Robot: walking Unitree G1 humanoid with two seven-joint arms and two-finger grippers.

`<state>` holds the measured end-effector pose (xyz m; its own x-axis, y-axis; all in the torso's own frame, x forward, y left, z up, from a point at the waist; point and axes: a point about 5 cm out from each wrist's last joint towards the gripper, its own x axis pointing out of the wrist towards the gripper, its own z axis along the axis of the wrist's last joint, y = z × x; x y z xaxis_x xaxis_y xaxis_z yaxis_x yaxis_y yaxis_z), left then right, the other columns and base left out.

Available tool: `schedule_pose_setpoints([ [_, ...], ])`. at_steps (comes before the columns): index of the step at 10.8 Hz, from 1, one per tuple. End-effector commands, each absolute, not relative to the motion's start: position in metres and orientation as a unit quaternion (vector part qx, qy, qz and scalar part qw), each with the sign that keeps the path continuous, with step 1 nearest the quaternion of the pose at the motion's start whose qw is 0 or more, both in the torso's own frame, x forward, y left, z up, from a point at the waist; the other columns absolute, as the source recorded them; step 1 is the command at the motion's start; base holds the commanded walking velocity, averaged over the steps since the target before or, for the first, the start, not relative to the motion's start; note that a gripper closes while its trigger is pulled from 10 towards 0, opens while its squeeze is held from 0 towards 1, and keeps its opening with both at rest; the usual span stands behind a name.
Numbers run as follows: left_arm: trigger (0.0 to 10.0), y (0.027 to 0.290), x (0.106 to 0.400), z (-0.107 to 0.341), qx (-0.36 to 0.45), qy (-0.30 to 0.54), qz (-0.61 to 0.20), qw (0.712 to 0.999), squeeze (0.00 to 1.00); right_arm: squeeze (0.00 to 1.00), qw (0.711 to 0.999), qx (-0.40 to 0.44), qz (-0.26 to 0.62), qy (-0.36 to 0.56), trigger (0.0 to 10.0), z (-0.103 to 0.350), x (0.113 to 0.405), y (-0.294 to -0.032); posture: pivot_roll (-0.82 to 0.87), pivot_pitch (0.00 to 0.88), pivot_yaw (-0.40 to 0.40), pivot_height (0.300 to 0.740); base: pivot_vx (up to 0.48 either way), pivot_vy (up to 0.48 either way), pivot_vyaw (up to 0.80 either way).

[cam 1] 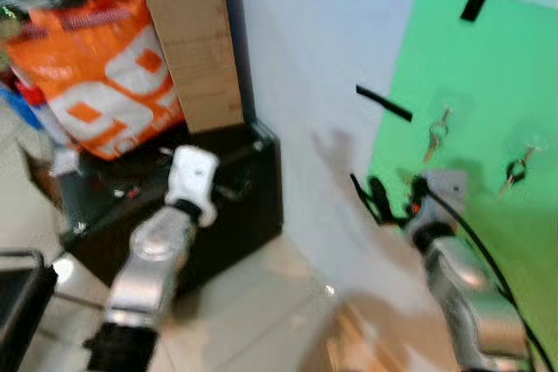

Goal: Hang keys on a hook

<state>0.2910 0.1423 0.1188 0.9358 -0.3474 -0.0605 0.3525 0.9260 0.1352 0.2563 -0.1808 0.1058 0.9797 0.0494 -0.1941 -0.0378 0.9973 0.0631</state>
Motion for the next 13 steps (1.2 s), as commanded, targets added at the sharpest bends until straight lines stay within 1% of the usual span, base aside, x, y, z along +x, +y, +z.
schedule_pose_setpoints([
  [1, 10.0, 0.1501, 0.292, 0.1216, 0.084, 0.015, -0.165, 0.983, 0.0, 1.0, 0.995, 0.032, 0.021, 0.09, 10.0, 0.1093, 0.2582, -0.1796, -0.15, 0.0, 0.051, 0.74, 0.319, 0.0, 0.0],
  [8, 10.0, 0.1479, 0.2918, 0.1216, 0.078, 0.014, -0.165, 0.983, 0.0, 1.0, 0.995, 0.026, 0.023, 0.092, 10.0, 0.1098, 0.2585, -0.1804, -0.15, 0.0, 0.037, 0.74, 0.32, 0.0, 0.0],
  [13, 10.0, 0.1494, 0.2913, 0.1213, 0.077, 0.016, -0.165, 0.983, 0.0, 1.0, 0.996, 0.015, 0.021, 0.091, 10.0, 0.111, 0.2581, -0.1835, -0.15, 0.0, 0.049, 0.74, 0.322, 0.0, 0.0],
])
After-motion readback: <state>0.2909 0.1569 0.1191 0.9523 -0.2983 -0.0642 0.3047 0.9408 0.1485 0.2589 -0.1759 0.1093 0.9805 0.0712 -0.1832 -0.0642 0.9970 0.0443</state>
